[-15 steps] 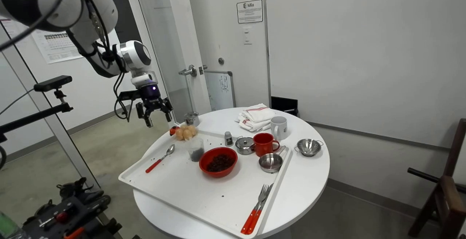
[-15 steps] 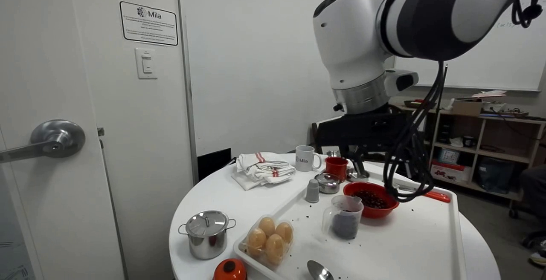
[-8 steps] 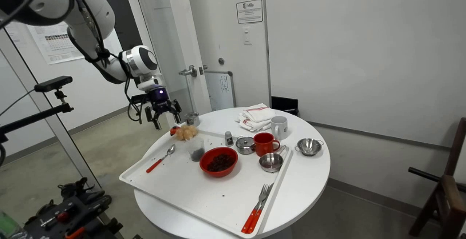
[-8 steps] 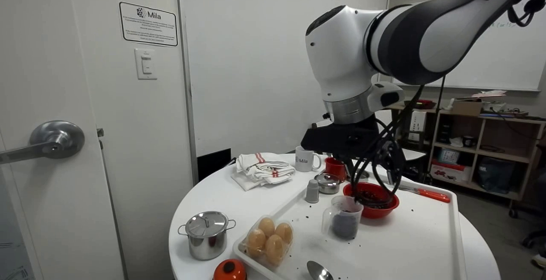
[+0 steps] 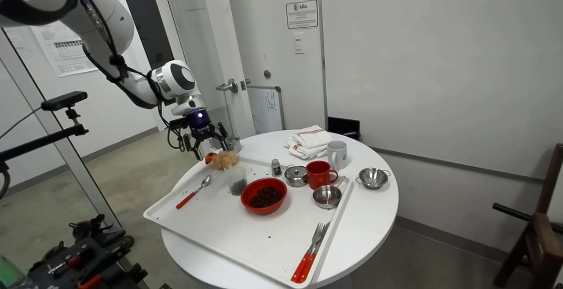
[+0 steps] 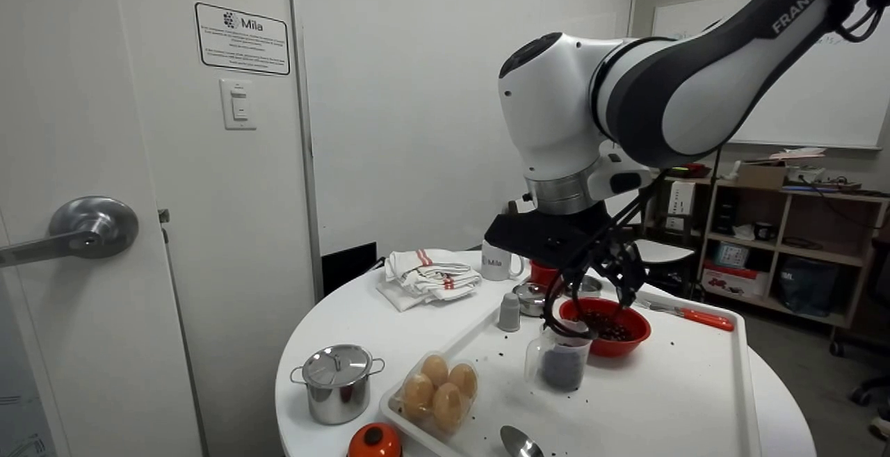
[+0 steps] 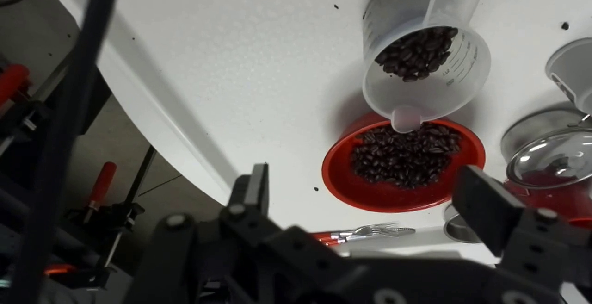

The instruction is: Pour some of the contents in the clear jar into the red bowl

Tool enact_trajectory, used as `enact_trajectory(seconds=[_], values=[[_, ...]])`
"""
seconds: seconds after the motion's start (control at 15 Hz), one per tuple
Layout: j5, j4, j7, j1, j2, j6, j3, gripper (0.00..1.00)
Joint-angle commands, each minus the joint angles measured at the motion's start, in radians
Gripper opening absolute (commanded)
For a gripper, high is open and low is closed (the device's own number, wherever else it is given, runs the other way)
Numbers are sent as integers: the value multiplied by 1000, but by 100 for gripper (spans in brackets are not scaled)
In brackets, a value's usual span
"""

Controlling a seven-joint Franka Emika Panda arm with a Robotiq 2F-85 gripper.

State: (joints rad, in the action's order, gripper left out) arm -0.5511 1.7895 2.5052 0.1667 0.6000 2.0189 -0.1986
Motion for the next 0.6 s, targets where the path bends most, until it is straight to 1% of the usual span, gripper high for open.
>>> enact_trajectory(seconds=[0.0,0.2,0.53], values=[[36,-19,-73,68,15,36,85,100],[41,-75,-133,100,71,20,119,100],[76,-205,-235,136,190,-22,152,100]])
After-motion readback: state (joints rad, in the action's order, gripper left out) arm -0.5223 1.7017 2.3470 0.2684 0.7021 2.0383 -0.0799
